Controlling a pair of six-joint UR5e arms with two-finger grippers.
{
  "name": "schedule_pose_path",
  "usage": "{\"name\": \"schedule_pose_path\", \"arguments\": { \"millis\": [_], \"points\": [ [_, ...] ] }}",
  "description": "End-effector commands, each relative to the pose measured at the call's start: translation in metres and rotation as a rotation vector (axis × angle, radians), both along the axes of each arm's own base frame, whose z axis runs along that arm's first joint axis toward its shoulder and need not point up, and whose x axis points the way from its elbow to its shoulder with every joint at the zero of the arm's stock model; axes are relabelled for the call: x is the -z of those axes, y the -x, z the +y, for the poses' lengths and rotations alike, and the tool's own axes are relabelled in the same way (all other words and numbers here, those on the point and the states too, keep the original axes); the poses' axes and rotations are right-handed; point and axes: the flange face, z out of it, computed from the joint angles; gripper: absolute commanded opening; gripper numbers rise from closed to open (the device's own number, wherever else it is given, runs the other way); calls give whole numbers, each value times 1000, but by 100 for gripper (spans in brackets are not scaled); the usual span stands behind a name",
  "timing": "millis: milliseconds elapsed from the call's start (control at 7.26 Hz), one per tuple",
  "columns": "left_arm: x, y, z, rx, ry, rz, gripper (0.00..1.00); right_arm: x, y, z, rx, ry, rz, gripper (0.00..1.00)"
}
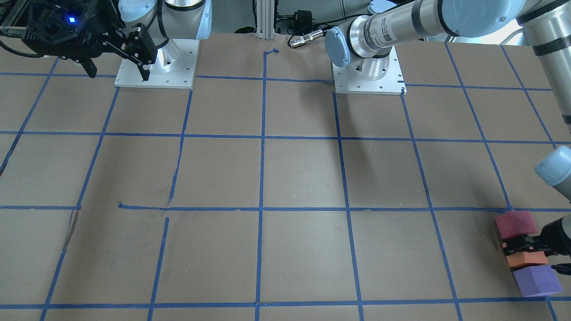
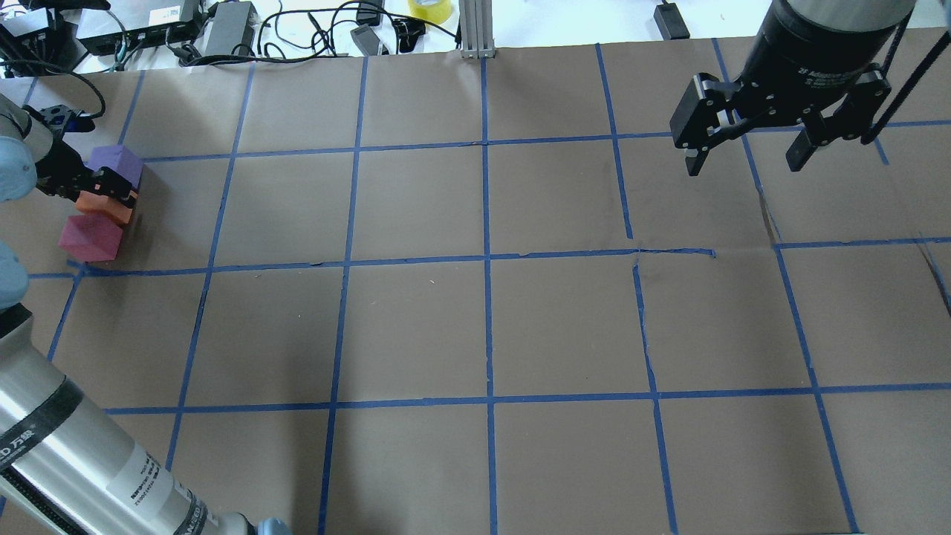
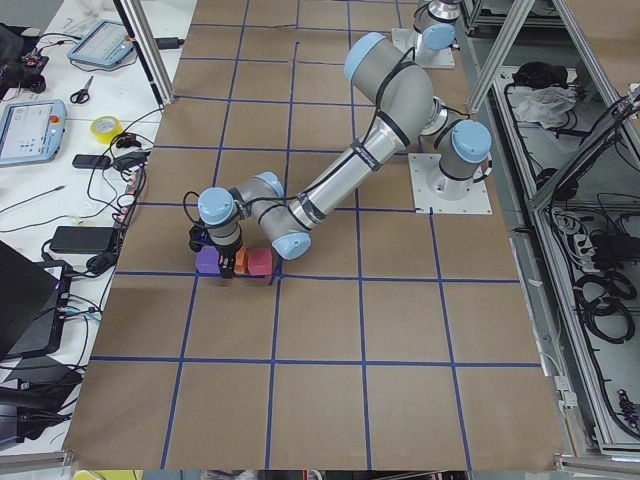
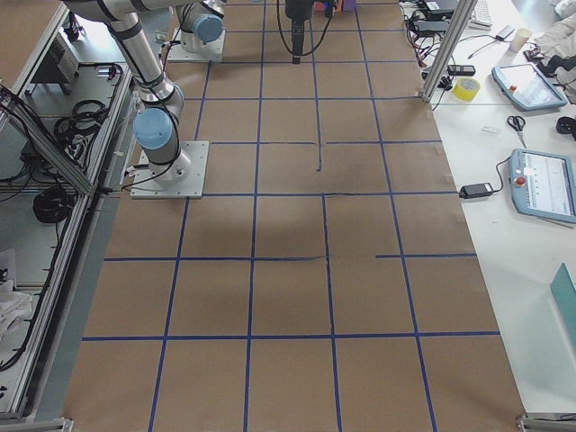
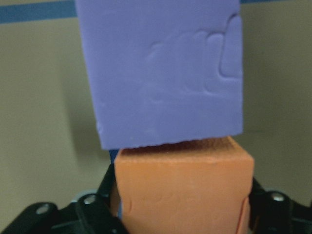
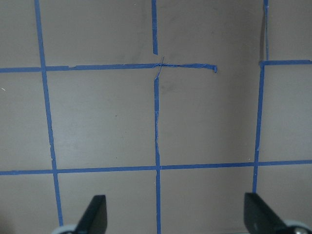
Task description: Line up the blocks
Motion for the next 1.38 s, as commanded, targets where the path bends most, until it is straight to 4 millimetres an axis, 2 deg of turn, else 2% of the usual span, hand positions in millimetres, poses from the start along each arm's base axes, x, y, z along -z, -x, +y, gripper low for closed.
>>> {"name": "schedule_pose_path", "arguments": {
  "millis": [0, 138, 275, 413, 551, 689, 826, 1102, 1240],
  "points": [
    [-30, 3, 4, 6, -3, -8, 100, 0, 0, 0, 0, -2, -3, 100],
    [-56, -4, 23, -7, -84, -2, 100, 0, 0, 0, 1, -2, -3, 100],
    [-87, -13, 38, -6, -87, -19, 100, 0, 0, 0, 3, -2, -3, 100],
    [-129, -11, 49, -4, -82, -78, 100, 0, 0, 0, 3, -3, -3, 100],
    [-176, 0, 71, 0, -121, -91, 100, 0, 0, 0, 3, -2, -5, 100],
    [-222, 28, 92, 1, -132, -80, 100, 1, 1, 0, 4, -3, -5, 100],
    [-261, 57, 120, 15, -145, 23, 100, 0, 0, 0, 3, -3, -5, 100],
    [-309, 106, 154, 14, -145, 66, 100, 1, 1, 0, 4, -5, -6, 100],
    [-332, 159, 159, -64, -138, 51, 100, 1, 1, 0, 4, -5, -6, 100]
  ]
}}
